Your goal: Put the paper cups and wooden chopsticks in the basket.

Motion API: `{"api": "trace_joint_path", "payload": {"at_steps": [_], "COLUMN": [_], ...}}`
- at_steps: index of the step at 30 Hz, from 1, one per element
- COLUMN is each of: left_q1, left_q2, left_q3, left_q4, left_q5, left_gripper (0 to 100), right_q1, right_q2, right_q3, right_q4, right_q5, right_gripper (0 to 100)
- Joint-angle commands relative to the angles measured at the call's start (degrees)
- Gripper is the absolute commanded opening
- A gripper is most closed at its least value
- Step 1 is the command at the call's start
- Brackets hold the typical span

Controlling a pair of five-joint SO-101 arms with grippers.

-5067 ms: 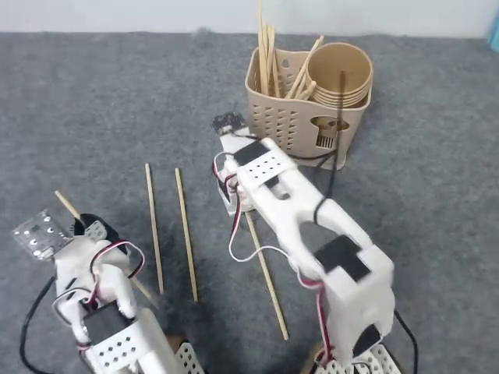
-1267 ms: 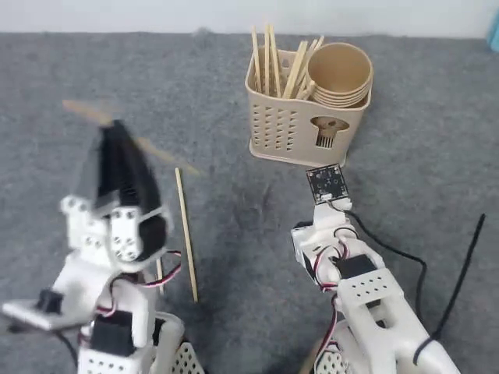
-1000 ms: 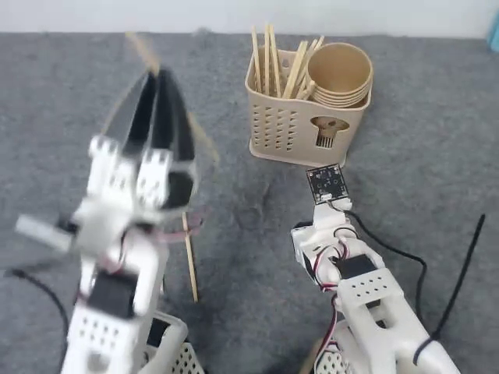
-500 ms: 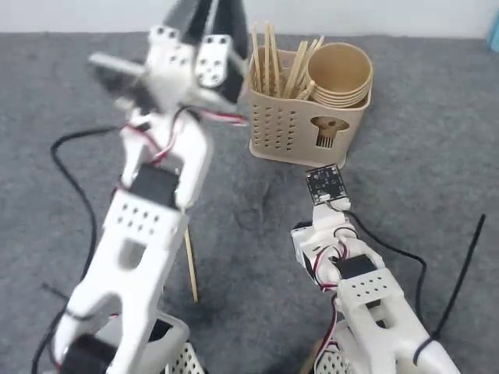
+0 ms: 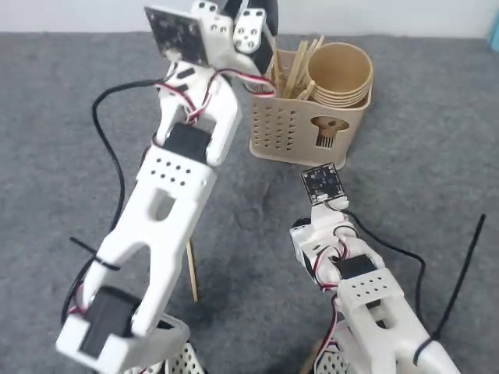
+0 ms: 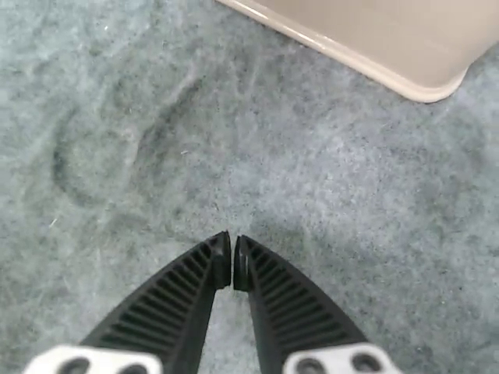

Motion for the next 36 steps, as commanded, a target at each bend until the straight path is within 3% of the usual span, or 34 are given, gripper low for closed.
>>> {"api": "trace_joint_path", "payload": {"at_steps": [1, 7, 20, 24, 30, 33, 36], "left_q1": [-0.09, -0.26, -2.81, -3.60, -3.34, -3.52, -4.31], "left_q2": [2.29, 8.00, 16.09, 16.18, 11.87, 8.62, 3.52], "left_q3": [-6.73, -6.64, -6.64, -6.90, -6.90, -6.81, -6.55], "left_q4": [-1.67, -10.11, -15.65, -10.99, -2.64, 0.62, 4.48], "left_q5": [-0.44, -0.44, -0.70, -0.35, -0.35, -0.26, -0.26], "left_gripper": [1, 1, 1, 5, 24, 23, 14], "right_q1": [0.40, 0.40, 0.48, 0.48, 0.48, 0.48, 0.48], "right_q2": [-0.92, -0.84, -0.84, -0.84, -0.84, -0.84, -0.84], "right_q3": [-0.18, -0.18, -0.26, -0.35, -0.35, -0.35, -0.35], "right_q4": [-1.10, -1.10, -1.19, -1.19, -1.19, -1.19, -1.19], "right_q5": [0.97, 0.97, 1.05, 1.05, 1.05, 1.05, 1.05], "right_gripper": [2.2, 2.2, 2.2, 2.2, 2.2, 2.2, 2.2]}}
